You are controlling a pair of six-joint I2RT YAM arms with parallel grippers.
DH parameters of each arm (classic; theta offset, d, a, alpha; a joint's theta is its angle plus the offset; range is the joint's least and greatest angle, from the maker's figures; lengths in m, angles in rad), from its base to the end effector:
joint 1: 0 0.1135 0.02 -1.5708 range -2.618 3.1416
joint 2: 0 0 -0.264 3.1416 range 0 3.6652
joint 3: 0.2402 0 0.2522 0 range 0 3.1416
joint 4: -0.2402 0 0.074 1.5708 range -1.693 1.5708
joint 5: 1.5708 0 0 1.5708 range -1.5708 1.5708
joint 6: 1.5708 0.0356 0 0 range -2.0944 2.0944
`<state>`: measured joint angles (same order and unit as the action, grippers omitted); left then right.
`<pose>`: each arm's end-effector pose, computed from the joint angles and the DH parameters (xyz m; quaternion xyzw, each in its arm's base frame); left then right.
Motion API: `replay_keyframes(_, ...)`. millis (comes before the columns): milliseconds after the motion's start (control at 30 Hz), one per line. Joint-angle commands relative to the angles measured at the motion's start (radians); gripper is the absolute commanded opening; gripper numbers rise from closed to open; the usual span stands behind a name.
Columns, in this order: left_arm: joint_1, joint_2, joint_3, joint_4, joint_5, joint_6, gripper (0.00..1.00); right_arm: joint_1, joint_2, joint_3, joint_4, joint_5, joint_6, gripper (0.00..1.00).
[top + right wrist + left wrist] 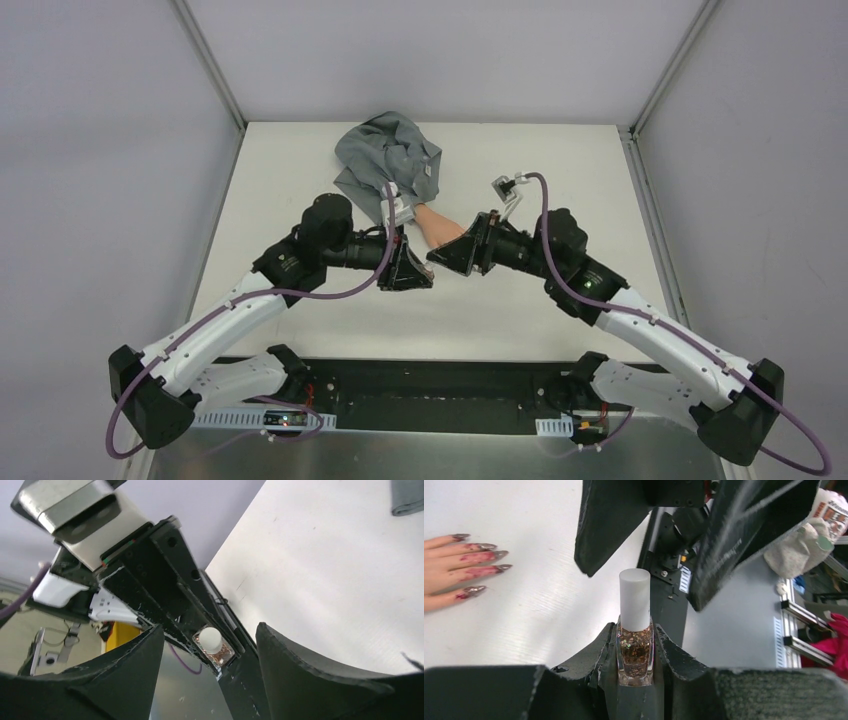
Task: Paint the nails
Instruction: Unscrew the nail polish bottle.
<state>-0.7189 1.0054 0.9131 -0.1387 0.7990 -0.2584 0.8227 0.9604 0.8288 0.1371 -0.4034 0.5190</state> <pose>0.1519 -0.1669 0.3510 0.3999 0.6480 -0.5377 0.3619 0.1436 0.1753 0.3577 -0.2449 0.6614 0.5425 0.4563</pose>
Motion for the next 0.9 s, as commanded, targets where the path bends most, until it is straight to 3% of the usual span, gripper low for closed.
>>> replay_keyframes(0,0.001,-0.050,-0.014,0.034,-0.147,0.030,0.00,0.012,-0.017,0.031,-0.018,0.167,0.094,0.69)
replay_keyframes(167,0.001,-0.049,-0.023,0.035,-0.223,0.017,0.00,0.069,0.012,0.044,-0.016,0.239,0.103,0.63)
replay_keyframes(467,0.001,-0.045,-0.022,0.034,-0.217,0.019,0.00,0.130,0.067,0.073,0.007,0.316,0.098,0.46)
replay_keyframes(667,0.001,-0.041,-0.022,0.032,-0.210,0.017,0.00,0.135,0.082,0.084,0.016,0.339,0.093,0.41)
replay_keyframes(800,0.001,-0.042,-0.022,0.033,-0.206,0.017,0.00,0.135,0.087,0.084,0.015,0.347,0.094,0.26)
replay_keyframes(867,0.001,-0.042,-0.022,0.033,-0.203,0.019,0.00,0.136,0.084,0.080,0.015,0.351,0.093,0.25)
